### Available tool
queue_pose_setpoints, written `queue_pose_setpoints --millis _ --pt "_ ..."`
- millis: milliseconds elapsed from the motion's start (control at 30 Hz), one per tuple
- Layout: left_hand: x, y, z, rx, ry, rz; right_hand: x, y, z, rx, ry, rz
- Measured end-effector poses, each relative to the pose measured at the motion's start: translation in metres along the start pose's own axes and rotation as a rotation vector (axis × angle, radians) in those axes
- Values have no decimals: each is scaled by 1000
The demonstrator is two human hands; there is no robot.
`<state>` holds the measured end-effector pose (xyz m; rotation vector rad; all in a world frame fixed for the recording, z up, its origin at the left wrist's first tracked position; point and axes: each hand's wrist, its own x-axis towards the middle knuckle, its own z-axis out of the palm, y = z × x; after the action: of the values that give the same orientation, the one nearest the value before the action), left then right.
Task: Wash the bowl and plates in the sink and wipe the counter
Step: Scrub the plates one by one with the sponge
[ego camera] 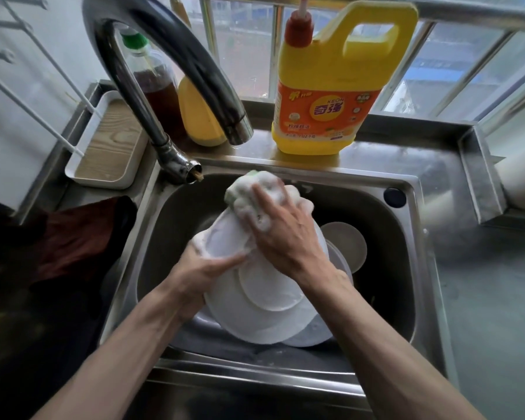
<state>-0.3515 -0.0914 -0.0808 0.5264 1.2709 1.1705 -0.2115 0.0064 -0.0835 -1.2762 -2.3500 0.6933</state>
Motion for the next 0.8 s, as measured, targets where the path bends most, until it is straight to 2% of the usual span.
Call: queue_pose_setpoints --millis 67,133,200,300,367,500,633,700,733,800 --pt "-5 -1 -1 -19 59 35 -2 16 -1 36 28 195" --pt "-8 -1 -4 -31 140 61 -7 28 -1 274 127 377" --pt "-10 -1 -4 6 167 78 -15 33 3 471 188 480" --pt "-13 -2 -3 54 154 31 -22 37 6 491 188 535" --pt "-13 -1 -7 74 91 -25 -18 36 3 444 176 479" --pt "-2 14 -11 127 -15 -67 -9 28 -7 297 76 224" --pt "9 21 -1 206 -105 -47 -9 4 -4 69 -60 -42" --pt "7 13 2 229 -60 10 -10 -11 5 -61 -68 -219" --pt "5 9 2 213 -36 36 -11 -17 8 -82 -65 -250" --pt "-1 4 2 138 -30 47 -10 -17 10 -26 2 -158"
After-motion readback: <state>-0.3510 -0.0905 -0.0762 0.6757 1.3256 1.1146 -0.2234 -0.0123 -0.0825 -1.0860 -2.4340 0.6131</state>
